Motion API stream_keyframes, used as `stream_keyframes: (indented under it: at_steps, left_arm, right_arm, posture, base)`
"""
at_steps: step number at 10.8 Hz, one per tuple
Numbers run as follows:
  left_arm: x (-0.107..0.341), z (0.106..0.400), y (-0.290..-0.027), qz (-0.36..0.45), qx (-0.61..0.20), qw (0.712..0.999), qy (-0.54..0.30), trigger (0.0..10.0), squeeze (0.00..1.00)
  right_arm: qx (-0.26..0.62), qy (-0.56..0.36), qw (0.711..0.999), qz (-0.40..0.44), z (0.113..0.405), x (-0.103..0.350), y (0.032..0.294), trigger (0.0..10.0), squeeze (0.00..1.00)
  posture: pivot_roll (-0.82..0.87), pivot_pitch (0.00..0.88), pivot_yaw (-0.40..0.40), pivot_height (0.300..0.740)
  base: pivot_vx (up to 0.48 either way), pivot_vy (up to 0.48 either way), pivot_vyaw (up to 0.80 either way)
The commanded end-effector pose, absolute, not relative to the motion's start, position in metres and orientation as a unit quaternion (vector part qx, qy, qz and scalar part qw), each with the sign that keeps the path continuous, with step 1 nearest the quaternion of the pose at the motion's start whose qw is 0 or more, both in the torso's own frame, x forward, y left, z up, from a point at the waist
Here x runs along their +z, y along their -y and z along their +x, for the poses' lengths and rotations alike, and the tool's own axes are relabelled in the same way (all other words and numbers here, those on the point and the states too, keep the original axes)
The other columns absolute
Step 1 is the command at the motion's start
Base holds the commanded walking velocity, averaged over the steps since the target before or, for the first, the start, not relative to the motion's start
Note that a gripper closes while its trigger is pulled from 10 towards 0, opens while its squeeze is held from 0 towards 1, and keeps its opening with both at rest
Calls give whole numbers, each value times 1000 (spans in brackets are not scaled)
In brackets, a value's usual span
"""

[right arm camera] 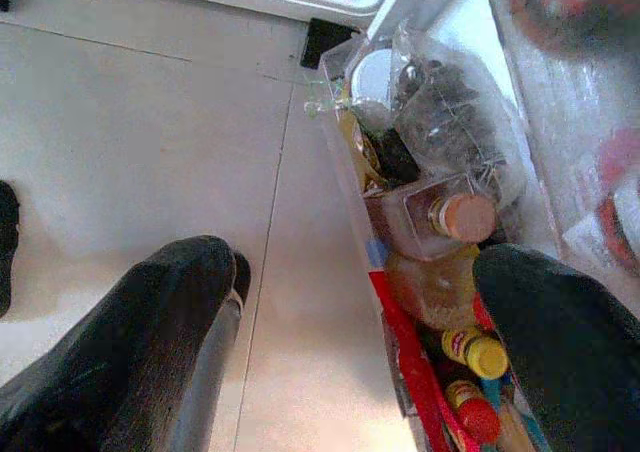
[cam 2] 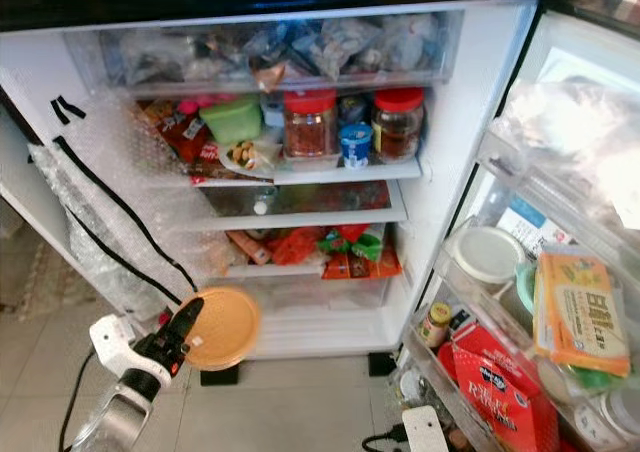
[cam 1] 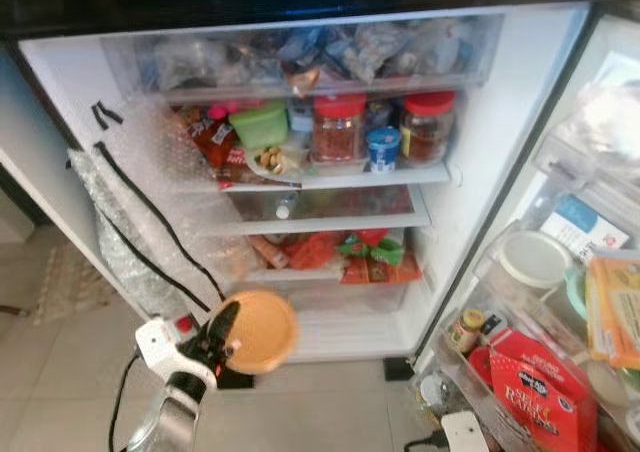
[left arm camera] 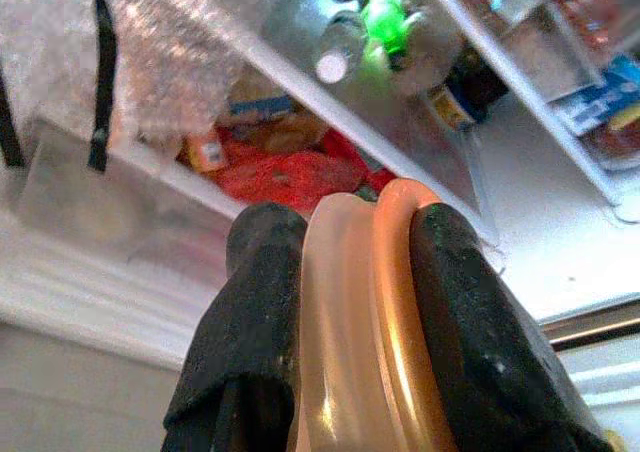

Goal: Restocking fridge

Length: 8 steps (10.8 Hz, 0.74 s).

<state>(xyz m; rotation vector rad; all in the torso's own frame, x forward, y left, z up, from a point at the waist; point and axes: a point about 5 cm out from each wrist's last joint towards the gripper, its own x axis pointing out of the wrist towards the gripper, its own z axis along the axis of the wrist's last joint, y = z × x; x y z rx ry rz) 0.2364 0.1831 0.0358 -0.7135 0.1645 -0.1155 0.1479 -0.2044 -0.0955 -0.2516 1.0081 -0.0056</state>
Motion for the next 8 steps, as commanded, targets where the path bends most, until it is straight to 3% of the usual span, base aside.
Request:
stream_keyframes:
  at_steps: [1,8]
  left_arm:
    - [42,238,-181,-348,-63,932,-74,10000,0]
    - [55,245,-176,-340,-71,935,-73,10000,0]
  right_arm:
    - [0,-479,869,-123,149,-95,204,10000,0]
    - [6,-479,866,-144,147,-96,201,10000,0]
  posture:
    - [-105,40,38,740]
    - [-108,15,42,740]
  base:
    - [0,0,0]
    - [0,0,0]
